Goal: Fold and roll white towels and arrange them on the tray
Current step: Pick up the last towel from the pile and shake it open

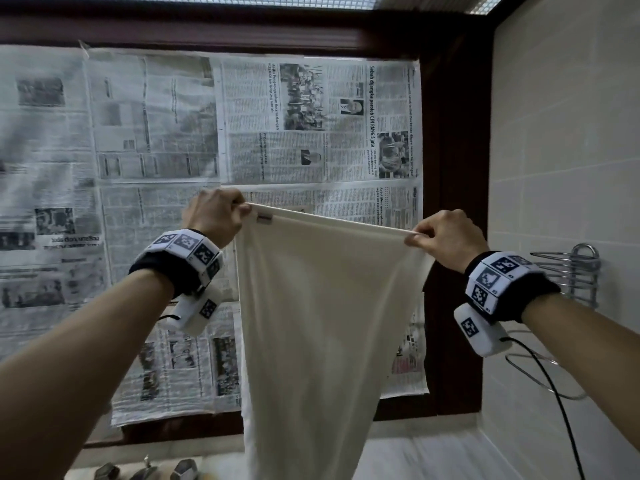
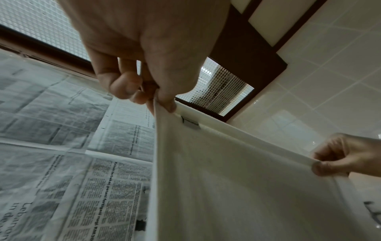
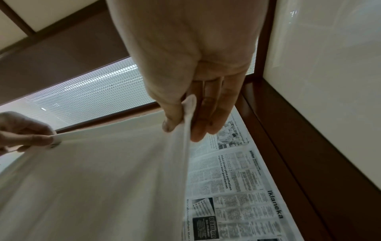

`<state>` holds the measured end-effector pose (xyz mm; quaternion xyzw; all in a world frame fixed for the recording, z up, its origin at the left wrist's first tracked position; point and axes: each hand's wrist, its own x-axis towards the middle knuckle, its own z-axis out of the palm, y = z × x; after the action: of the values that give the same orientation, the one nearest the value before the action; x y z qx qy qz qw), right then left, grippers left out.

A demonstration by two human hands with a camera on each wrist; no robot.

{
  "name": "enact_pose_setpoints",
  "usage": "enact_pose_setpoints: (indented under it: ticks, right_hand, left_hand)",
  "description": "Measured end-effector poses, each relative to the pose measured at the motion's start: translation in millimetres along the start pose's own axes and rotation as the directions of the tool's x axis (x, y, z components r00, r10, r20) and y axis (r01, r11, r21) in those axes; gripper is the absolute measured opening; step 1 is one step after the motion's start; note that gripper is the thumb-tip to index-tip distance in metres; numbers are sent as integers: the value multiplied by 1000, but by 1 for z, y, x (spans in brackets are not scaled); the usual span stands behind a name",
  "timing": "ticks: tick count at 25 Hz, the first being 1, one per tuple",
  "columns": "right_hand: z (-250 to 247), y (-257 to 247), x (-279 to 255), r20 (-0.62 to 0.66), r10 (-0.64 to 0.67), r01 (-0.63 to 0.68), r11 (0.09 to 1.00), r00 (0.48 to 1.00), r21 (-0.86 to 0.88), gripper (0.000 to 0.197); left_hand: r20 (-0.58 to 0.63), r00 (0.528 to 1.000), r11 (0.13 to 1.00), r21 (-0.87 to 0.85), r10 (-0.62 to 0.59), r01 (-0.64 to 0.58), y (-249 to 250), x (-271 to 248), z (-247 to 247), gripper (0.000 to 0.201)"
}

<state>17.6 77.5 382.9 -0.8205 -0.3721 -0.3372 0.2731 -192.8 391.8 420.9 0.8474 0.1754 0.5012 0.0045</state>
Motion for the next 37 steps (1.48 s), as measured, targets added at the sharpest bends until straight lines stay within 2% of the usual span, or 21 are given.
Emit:
enact_pose_setpoints:
  ticks: [3,7,9,12,15,19,23,26,30,32,33,34,36,37]
  right_hand:
    - [0,11,-3,-26,37,-37,999,999,31,20]
    - [1,2,-11,-114,137,-89,932,984,352,29]
    - [-9,-13,-15,-132,193,-96,843,972,529,30]
    - [-36,-37,-11,-127,219,-56,671,967,739,28]
    - [-59,-52,1,-90,253,-63,539,963,840,28]
    - [-56,-52,1,-14,290,-132,476,957,869,27]
    - [-13,-28,-20,117,333,-273,473,936,838,26]
    - [51,3,-44,242,368,-417,533,898,736,27]
    - [162,47,-98,349,424,-549,662,836,510,30]
    - [218,62,-137,387,420,-556,744,821,372,27]
    - [243,65,-155,403,416,-553,766,815,328,26]
    - [267,70,-177,432,423,-575,750,797,326,25]
    - [315,71,-225,574,444,-669,696,688,263,11]
    - [338,67,-257,684,435,-697,702,585,150,29]
  left_hand:
    - [36,996,996,-17,-86,87,-8,-6,-4,17]
    - [143,976,956,-220,-167,195,2,-18,-19,31]
    - [162,969,878,-414,-187,239,15,-23,-30,29]
    - [124,967,685,-686,-221,244,36,-22,-52,25]
    - [101,966,547,-808,-239,220,54,-12,-67,23]
    - [143,951,436,-863,-274,256,60,-7,-55,24]
    - [271,899,411,-818,-343,403,44,-33,3,24]
    - [374,832,422,-731,-409,536,23,-75,71,27]
    - [477,689,430,-545,-546,719,-8,-159,177,21]
    - [500,660,526,-400,-561,751,-23,-212,229,25]
    - [506,654,579,-324,-563,749,-29,-236,251,26]
    - [526,628,601,-251,-573,759,-32,-265,272,26]
    - [593,564,610,-150,-574,778,-29,-322,303,25]
    - [671,513,654,-55,-535,754,-25,-355,316,30]
